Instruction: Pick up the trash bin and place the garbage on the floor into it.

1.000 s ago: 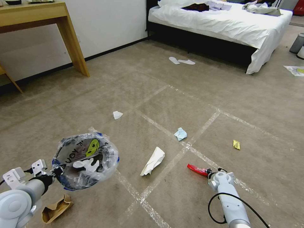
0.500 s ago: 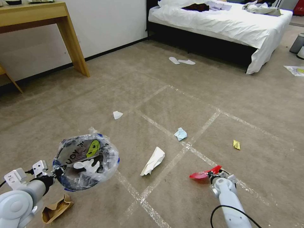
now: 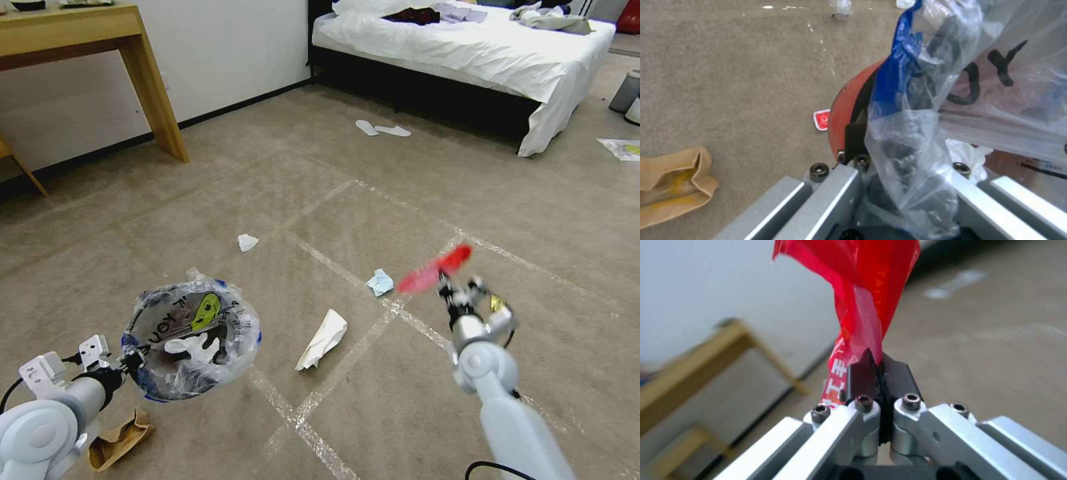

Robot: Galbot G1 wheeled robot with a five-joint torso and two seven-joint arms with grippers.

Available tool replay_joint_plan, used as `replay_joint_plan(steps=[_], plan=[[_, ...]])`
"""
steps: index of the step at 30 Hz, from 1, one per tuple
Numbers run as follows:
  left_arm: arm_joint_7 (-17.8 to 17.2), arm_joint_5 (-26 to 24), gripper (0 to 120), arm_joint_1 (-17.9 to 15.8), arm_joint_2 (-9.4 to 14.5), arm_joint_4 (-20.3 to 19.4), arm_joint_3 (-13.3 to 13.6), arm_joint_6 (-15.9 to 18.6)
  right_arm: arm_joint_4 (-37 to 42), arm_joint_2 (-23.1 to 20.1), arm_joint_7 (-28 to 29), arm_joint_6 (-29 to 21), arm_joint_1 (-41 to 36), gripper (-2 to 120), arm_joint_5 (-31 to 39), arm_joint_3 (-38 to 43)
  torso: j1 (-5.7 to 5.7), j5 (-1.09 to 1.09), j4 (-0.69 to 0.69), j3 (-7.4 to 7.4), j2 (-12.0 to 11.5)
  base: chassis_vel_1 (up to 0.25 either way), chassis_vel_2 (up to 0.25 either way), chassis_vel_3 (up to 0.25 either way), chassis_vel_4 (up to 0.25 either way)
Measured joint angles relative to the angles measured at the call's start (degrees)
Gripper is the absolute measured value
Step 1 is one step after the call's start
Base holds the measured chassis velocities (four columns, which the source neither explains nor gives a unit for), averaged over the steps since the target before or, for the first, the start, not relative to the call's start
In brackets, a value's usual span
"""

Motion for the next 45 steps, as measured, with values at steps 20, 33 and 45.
replay_joint_plan(steps=[20,33,45], plan=[[-1.3,-2.6,0,0.0,1.2,-2.3,1.2,0.8,14.7,-12.2,-6.9,8.3,30.6,0,11.6,-39.6,0.0,0.0,0.01,0.01,0.0,0.0,0.0,0.0,0.0],[-1.5,-3.1,0,-0.1,1.8,-2.2,1.5,0.9,10.0,-10.5,-6.1,6.3,35.3,0,3.7,-50.7,0.0,0.0,0.0,0.01,0.0,0.0,0.0,0.0,0.0],[-1.7,-3.8,0,-0.9,2.7,-1.2,1.7,0.9,7.2,-10.6,-5.4,5.7,36.1,0,-2.5,-55.6,0.0,0.0,0.0,0.01,0.0,0.0,0.0,0.0,0.0]])
